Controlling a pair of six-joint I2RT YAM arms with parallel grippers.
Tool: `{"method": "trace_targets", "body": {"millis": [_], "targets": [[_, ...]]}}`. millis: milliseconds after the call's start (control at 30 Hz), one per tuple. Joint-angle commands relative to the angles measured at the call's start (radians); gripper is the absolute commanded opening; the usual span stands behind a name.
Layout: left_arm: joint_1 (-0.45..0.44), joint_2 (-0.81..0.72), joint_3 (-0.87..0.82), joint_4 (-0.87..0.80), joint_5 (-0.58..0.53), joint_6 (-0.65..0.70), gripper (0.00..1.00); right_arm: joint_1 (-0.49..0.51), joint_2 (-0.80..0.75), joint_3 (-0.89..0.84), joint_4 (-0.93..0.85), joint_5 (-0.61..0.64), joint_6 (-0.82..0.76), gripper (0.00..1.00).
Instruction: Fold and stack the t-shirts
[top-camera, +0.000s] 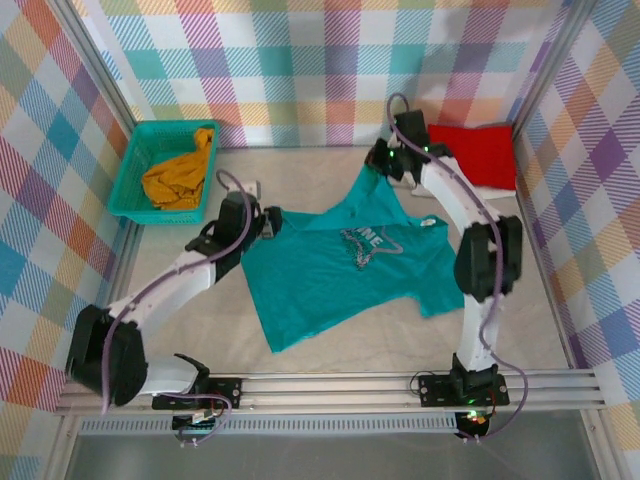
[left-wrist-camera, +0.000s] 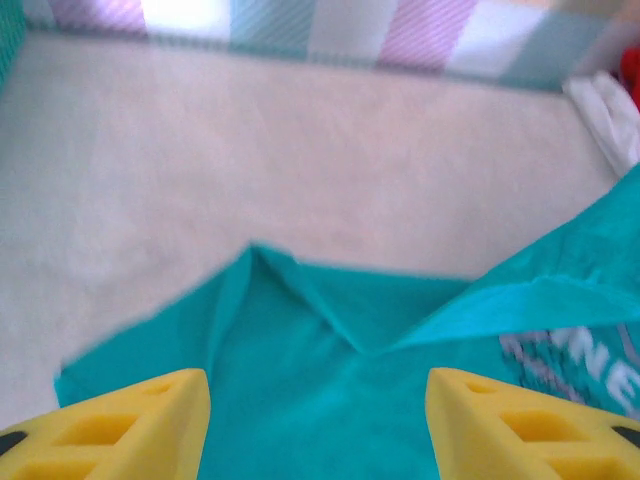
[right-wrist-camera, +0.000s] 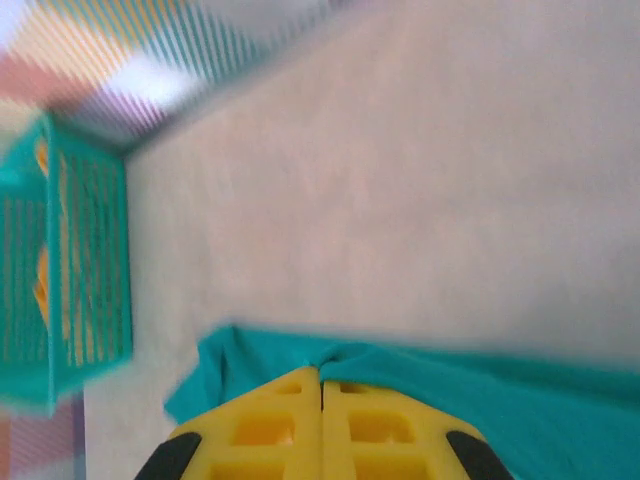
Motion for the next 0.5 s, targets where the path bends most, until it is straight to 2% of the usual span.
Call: {"method": "trace_targets", "body": {"millis": [0, 33, 67, 100, 167, 200, 267, 367, 467], "targets": [[0.049, 0.087, 0.091, 0.045, -0.003, 0.094, 0.59, -0.049, 0.23, 0.404, -0.144, 0.031, -0.007, 0.0], [0.059, 0.11, 0.114, 0.039, -0.008, 0.089, 0.6, -0.064, 0.311, 0.552, -0.178, 0.03, 0.009, 0.13], [0.071, 0.126, 0.134, 0.033, 0.002, 0.084, 0.61, -0.074, 0.367, 0.671, -0.201, 0.031, 0.018, 0.48], [0.078, 0.138, 0.15, 0.026, 0.015, 0.078, 0.61, -0.084, 0.438, 0.803, -0.227, 0.011, 0.028, 0.69], [0.08, 0.141, 0.159, 0.018, 0.038, 0.068, 0.63, -0.11, 0.522, 0.943, -0.233, -0.115, 0.056, 0.72], [0.08, 0.137, 0.159, 0.007, 0.043, 0.061, 0.63, -0.117, 0.52, 0.939, -0.223, -0.158, 0.059, 0.75], [0.08, 0.123, 0.151, -0.031, 0.054, 0.051, 0.64, -0.117, 0.458, 0.867, -0.234, -0.183, 0.01, 0.7], [0.08, 0.096, 0.108, -0.087, 0.07, 0.005, 0.64, -0.096, 0.273, 0.57, -0.212, -0.19, -0.098, 0.69], [0.075, 0.085, 0.044, -0.102, 0.162, -0.03, 0.65, -0.075, 0.053, 0.175, -0.125, -0.161, -0.127, 0.69]]}}
